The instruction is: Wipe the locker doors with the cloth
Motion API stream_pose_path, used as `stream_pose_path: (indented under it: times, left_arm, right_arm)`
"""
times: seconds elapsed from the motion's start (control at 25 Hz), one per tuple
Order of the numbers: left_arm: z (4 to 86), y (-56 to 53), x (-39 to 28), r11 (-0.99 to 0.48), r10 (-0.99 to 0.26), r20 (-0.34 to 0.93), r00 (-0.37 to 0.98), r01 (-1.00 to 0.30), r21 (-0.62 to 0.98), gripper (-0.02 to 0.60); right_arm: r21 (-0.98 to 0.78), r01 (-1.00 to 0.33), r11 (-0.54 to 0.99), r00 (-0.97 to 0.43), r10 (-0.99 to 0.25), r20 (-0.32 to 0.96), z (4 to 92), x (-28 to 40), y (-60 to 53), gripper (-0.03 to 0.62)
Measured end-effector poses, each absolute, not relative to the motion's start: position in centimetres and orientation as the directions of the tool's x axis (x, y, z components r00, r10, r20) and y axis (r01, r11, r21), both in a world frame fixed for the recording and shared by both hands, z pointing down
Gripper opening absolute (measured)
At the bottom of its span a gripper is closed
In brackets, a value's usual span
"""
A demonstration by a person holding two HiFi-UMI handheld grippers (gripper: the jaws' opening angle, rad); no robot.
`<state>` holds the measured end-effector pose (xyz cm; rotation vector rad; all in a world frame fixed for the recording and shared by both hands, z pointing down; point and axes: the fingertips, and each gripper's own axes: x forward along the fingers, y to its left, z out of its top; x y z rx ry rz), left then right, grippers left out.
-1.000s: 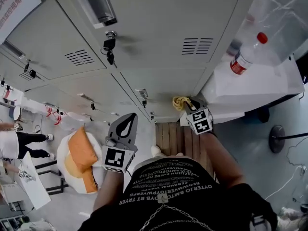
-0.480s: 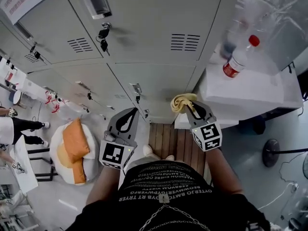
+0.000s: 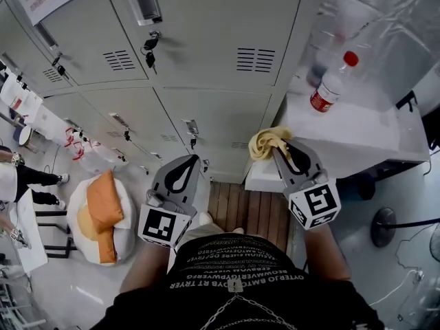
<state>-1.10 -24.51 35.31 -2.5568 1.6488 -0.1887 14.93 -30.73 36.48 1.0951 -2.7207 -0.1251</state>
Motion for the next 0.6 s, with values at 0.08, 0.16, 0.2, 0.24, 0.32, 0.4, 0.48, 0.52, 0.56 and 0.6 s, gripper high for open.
stream_pose_path:
  times: [0.08,0.16,0.2,0.24,0.32,0.4,0.48,0.52,0.56,0.6]
  left_arm:
    - [34.6,-24.1,-1.0,-0.407,-0.913,0.054,0.404,-0.901,-0.152,0.005]
    - [33.8,-23.8,-0.9,-0.402,-0.915,0.032,0.402,-0.901,-0.163,0.005]
    - [33.5,-23.7,-0.8,-0.4,-0.915,0.025,0.402,-0.901,-0.169,0.005]
    - [33.4,-23.5,-0.7,-0.399,-0.915,0.022,0.402,-0.9,-0.174,0.005]
    - [33.5,-23.2,-0.5,-0.401,-0.915,0.026,0.403,-0.898,-0.183,0.005]
    - [33.8,-22.9,-0.2,-0.407,-0.913,0.04,0.407,-0.894,-0.19,0.005]
    - [34.0,-22.6,0.3,-0.417,-0.908,0.051,0.416,-0.886,-0.201,0.005]
    - [34.0,-22.4,0.5,-0.423,-0.905,0.054,0.422,-0.882,-0.209,0.005]
    - [33.9,-22.3,0.8,-0.429,-0.902,0.054,0.427,-0.877,-0.216,0.005]
    - [33.8,-22.2,1.0,-0.432,-0.901,0.054,0.431,-0.875,-0.22,0.005]
  right_arm:
    - [0.169,-0.668,0.725,-0.709,-0.688,0.153,35.8,15.1,-30.1,0.055]
    - [0.18,-0.664,0.726,-0.711,-0.687,0.15,35.3,15.4,-29.4,0.055]
    - [0.183,-0.664,0.725,-0.71,-0.688,0.15,35.2,15.5,-29.0,0.055]
    - [0.185,-0.665,0.724,-0.709,-0.689,0.149,35.2,15.7,-28.7,0.055]
    - [0.183,-0.668,0.721,-0.706,-0.692,0.149,35.2,15.9,-28.1,0.055]
    - [0.177,-0.67,0.721,-0.705,-0.692,0.153,35.5,16.1,-27.6,0.055]
    - [0.173,-0.666,0.725,-0.708,-0.688,0.158,35.9,16.3,-27.1,0.055]
    - [0.17,-0.666,0.726,-0.708,-0.687,0.16,36.1,16.4,-26.9,0.055]
    - [0.166,-0.668,0.725,-0.707,-0.688,0.162,36.3,16.6,-26.8,0.057]
    - [0.162,-0.67,0.724,-0.706,-0.69,0.163,36.4,16.8,-26.8,0.055]
